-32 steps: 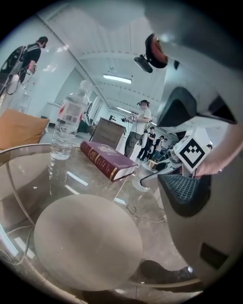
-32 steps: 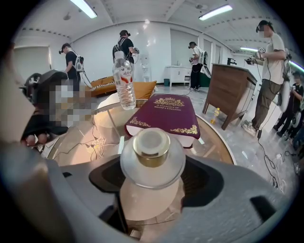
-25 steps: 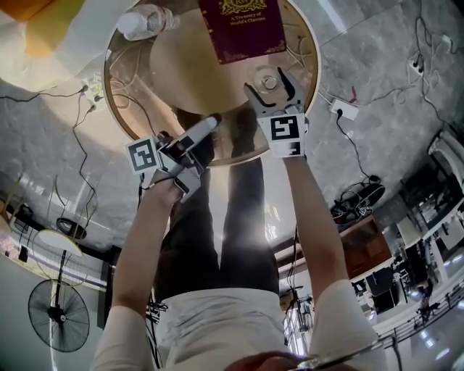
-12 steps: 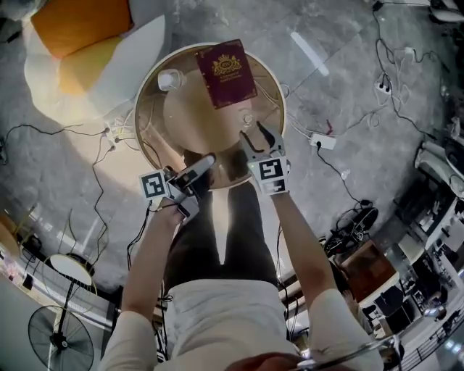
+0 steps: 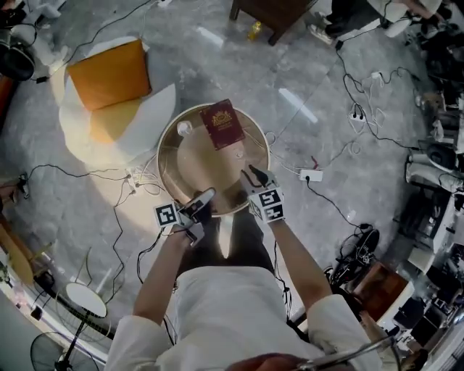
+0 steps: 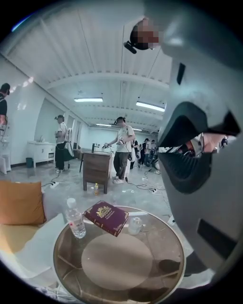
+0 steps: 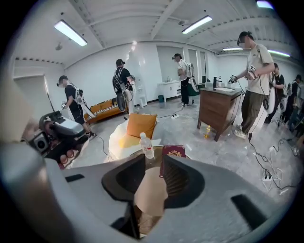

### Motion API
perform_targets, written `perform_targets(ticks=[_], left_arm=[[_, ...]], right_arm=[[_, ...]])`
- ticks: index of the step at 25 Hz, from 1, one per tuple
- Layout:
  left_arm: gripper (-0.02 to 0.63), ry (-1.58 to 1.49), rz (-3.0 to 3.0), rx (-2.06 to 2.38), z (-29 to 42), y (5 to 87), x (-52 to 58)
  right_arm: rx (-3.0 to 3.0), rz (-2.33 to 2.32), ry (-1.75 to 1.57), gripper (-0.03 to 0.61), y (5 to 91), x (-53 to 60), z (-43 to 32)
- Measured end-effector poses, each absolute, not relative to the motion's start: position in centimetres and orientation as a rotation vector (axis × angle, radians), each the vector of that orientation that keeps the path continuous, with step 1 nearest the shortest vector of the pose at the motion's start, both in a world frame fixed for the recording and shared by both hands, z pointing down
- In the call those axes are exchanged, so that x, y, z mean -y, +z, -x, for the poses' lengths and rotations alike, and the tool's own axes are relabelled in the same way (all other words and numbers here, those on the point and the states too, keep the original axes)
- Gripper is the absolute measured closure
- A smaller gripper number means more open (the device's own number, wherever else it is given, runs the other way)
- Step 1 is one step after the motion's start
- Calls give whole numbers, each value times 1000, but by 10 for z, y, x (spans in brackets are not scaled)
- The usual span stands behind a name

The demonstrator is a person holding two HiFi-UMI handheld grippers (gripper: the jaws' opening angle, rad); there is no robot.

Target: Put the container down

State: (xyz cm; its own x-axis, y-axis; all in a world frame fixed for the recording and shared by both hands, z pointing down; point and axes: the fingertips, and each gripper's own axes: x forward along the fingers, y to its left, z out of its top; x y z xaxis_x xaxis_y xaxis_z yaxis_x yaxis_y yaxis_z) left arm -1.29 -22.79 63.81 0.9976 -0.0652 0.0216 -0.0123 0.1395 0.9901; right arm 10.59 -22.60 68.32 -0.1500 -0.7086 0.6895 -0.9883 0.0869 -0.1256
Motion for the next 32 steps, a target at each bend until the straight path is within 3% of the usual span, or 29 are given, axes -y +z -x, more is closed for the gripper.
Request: perform_targets(ticks=[14,32], left_arm=[[589,-15,-1611,101,63,528,193],[589,70,-2098,155,34,443,56]], right_arm=[[1939,-1771,771,535,535,135,-88],[2100,-1744,684,583,443,-2,-102]])
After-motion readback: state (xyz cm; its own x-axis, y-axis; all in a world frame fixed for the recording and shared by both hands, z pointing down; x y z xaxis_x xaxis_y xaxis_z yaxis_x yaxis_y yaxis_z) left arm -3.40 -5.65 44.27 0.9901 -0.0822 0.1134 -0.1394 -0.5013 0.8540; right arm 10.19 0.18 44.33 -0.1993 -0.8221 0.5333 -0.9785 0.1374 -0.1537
